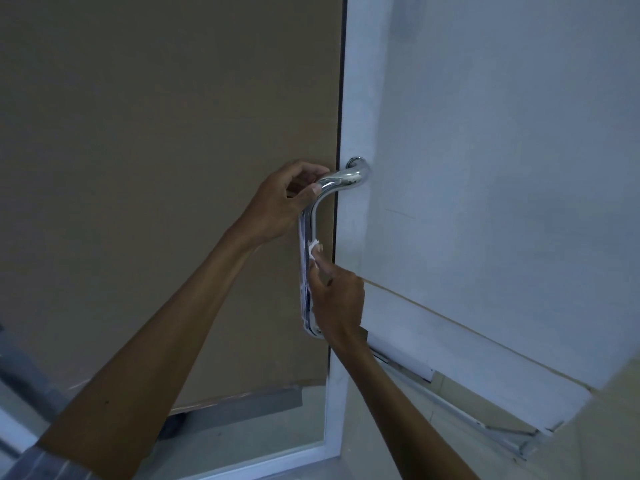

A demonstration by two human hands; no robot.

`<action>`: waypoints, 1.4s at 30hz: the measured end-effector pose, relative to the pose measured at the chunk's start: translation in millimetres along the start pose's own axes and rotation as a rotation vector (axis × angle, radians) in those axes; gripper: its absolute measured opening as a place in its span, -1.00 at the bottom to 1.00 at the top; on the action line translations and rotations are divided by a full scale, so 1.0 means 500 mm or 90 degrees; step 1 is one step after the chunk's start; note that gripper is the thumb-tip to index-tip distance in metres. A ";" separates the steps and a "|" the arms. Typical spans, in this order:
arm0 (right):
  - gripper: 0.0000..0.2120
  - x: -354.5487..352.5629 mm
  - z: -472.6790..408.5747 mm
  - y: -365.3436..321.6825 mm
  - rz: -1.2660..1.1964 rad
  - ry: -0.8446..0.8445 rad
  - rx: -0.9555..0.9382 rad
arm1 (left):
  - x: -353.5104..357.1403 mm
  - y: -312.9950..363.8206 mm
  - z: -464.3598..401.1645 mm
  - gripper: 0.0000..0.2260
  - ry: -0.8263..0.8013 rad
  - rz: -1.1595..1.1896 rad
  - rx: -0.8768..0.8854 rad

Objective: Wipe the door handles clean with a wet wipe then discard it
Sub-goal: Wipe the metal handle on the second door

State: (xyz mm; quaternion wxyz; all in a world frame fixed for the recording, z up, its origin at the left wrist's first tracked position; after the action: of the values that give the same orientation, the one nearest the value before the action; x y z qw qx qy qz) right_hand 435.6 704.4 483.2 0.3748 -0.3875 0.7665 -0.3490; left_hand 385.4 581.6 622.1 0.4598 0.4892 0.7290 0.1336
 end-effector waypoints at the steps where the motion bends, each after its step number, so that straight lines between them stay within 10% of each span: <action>1: -0.74 0.007 0.004 0.008 -0.009 0.007 0.016 | 0.002 -0.001 0.001 -0.78 0.002 0.000 0.000; 21: -0.81 0.029 0.050 0.052 -0.113 0.049 0.123 | 0.012 -0.017 0.005 -0.78 0.040 0.000 0.011; 27: -0.47 0.027 0.031 0.056 -0.034 -0.012 0.155 | 0.011 -0.019 0.001 -0.78 0.039 -0.001 0.015; 35: -0.67 0.018 -0.014 -0.018 -0.070 0.061 0.136 | 0.008 -0.019 0.000 -0.77 0.033 0.005 0.010; 42: -0.65 -0.032 -0.068 -0.104 -0.315 0.040 0.185 | 0.009 -0.018 0.001 -0.78 0.036 0.017 0.021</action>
State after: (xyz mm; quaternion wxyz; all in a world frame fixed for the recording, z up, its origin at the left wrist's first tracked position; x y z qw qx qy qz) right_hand 431.0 702.6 547.3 0.3061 -0.4941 0.6017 -0.5478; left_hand 380.2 581.0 613.6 0.4288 0.5022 0.7375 0.1412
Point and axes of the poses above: each hand's wrist, its own z-axis away from the middle knuckle, its own x-axis out of the palm, y = z × x, the point moved 5 cm from there along -z, towards the middle knuckle, and after that the axes turned 3 degrees about -z, right-handed, at the moved point
